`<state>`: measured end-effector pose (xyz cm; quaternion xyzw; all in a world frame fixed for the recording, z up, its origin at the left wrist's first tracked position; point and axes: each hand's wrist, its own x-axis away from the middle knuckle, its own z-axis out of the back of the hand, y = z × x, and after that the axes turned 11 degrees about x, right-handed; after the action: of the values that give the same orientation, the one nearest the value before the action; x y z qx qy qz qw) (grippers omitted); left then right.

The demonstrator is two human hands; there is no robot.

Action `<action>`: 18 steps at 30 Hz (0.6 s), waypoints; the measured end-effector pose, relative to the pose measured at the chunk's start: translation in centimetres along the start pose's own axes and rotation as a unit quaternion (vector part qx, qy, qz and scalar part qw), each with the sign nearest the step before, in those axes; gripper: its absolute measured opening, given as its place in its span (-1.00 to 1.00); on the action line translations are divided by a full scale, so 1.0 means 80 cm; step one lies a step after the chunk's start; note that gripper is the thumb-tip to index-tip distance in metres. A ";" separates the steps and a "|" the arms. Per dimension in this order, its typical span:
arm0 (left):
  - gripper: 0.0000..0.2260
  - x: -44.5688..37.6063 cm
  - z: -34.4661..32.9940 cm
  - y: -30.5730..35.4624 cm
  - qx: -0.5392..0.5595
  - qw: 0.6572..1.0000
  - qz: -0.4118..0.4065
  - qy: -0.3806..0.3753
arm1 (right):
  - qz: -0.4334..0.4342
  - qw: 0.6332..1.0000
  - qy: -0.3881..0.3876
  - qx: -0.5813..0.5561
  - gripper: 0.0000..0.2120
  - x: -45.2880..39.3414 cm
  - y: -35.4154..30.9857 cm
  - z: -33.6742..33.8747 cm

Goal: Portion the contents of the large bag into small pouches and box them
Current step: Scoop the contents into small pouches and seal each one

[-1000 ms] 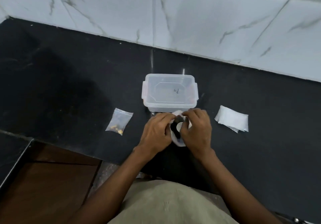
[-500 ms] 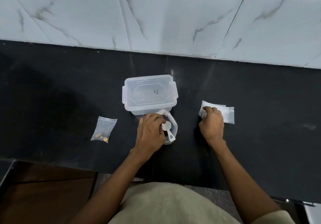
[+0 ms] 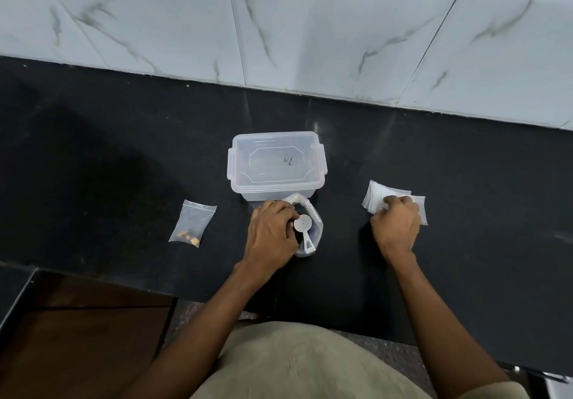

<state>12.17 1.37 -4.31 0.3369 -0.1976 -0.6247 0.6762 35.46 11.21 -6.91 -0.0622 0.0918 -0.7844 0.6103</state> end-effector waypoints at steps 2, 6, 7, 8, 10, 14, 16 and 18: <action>-0.83 0.000 0.000 0.000 0.002 1.000 0.000 0.002 | -0.007 0.999 0.020 -0.035 -0.66 0.001 -0.001 -0.001; -0.82 0.000 0.002 0.000 0.009 1.000 0.007 0.001 | 0.015 0.984 0.147 -0.100 -0.80 0.011 -0.006 0.001; -0.81 0.001 0.003 0.000 0.009 1.000 0.009 0.003 | 0.027 0.976 0.184 -0.111 -0.81 0.014 -0.008 0.003; -0.81 0.002 0.003 0.001 0.012 1.000 0.009 0.005 | 0.041 0.968 0.216 -0.123 -0.83 0.017 -0.013 0.007; -0.77 0.003 0.006 0.005 0.030 0.999 -0.001 0.020 | 0.083 0.947 0.265 -0.163 -0.86 0.027 -0.027 0.022; -0.43 0.002 0.018 0.024 0.129 0.989 -0.059 0.036 | 0.165 0.900 0.239 -0.324 -0.85 0.066 -0.068 0.074; -0.20 -0.001 0.026 0.034 0.164 0.983 -0.078 0.014 | 0.172 0.881 0.122 -0.424 -0.80 0.090 -0.087 0.093; -0.13 -0.005 0.033 0.043 0.160 0.982 -0.098 0.011 | 0.173 0.843 -0.027 -0.509 -0.76 0.110 -0.103 0.104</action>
<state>12.78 1.19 -0.01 0.4658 -0.2537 -0.6444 0.5509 27.29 4.09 2.91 -0.3687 0.4712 -0.5070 0.6205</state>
